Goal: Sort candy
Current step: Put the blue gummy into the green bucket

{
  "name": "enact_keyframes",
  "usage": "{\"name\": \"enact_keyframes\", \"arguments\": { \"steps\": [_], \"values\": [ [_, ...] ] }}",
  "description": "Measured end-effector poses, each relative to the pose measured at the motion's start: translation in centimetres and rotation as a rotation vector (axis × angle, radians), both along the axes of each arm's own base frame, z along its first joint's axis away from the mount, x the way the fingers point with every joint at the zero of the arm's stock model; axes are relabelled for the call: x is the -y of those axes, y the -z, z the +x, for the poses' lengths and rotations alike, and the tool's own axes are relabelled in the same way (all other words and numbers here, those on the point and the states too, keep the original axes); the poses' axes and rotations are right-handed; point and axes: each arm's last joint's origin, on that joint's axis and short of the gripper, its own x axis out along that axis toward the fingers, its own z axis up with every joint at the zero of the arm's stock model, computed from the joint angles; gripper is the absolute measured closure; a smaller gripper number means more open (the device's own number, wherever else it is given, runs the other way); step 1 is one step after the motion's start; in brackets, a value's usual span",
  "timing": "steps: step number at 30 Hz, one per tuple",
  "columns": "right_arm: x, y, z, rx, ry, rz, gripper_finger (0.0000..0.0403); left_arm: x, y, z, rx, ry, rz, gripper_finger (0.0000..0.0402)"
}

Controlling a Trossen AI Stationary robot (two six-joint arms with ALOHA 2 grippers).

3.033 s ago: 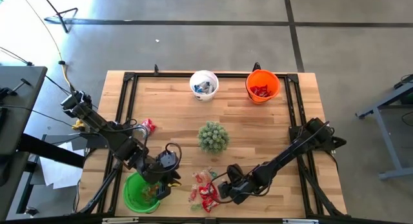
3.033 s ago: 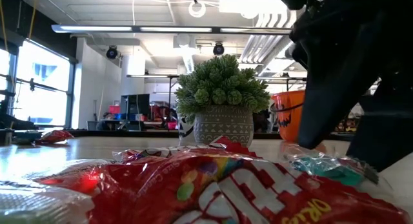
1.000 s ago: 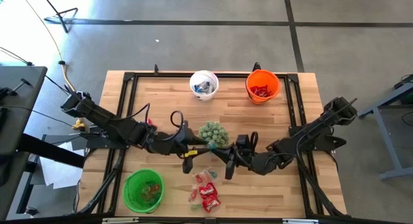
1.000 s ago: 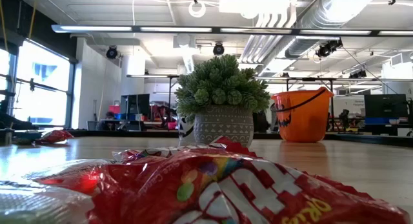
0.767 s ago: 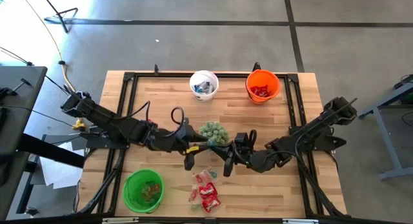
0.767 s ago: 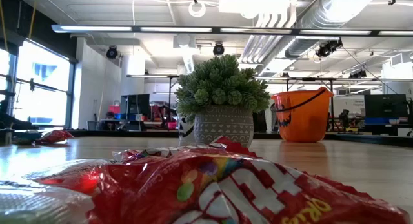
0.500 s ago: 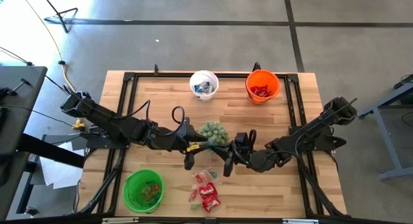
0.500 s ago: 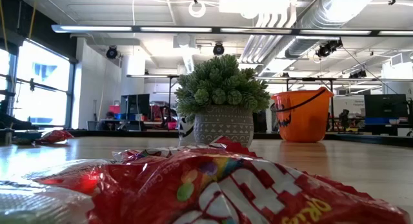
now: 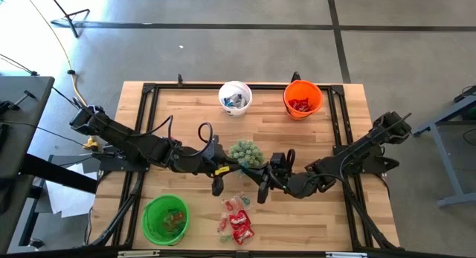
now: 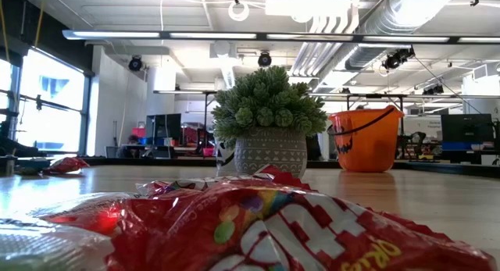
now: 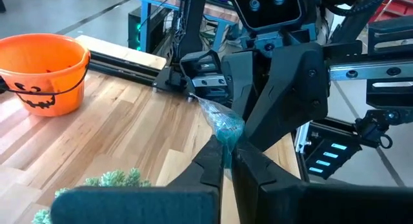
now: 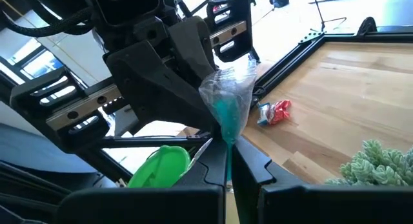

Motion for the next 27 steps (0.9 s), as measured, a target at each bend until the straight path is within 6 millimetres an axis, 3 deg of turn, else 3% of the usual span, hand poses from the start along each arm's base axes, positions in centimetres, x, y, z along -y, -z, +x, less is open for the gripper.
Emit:
{"name": "enact_keyframes", "arguments": {
  "steps": [5,15,21,27],
  "values": [
    [0.1,0.0,0.0,0.003,0.027,-0.009,0.0384,0.0,0.0,0.0,0.001,-0.007,0.002,0.04],
    [0.1,-0.7,-0.4,0.012,-0.031,-0.007,0.0275,-0.1,0.0,0.0,-0.003,-0.015,0.008,0.0401],
    [0.2,-1.5,-0.9,0.02,-0.113,0.015,0.0231,-0.1,0.1,0.0,-0.014,-0.007,0.034,0.0401],
    [0.2,-2.5,-1.9,0.0,-0.292,0.074,0.0219,0.0,1.9,-1.4,-0.226,-0.006,-0.022,0.0401]
  ]
}}
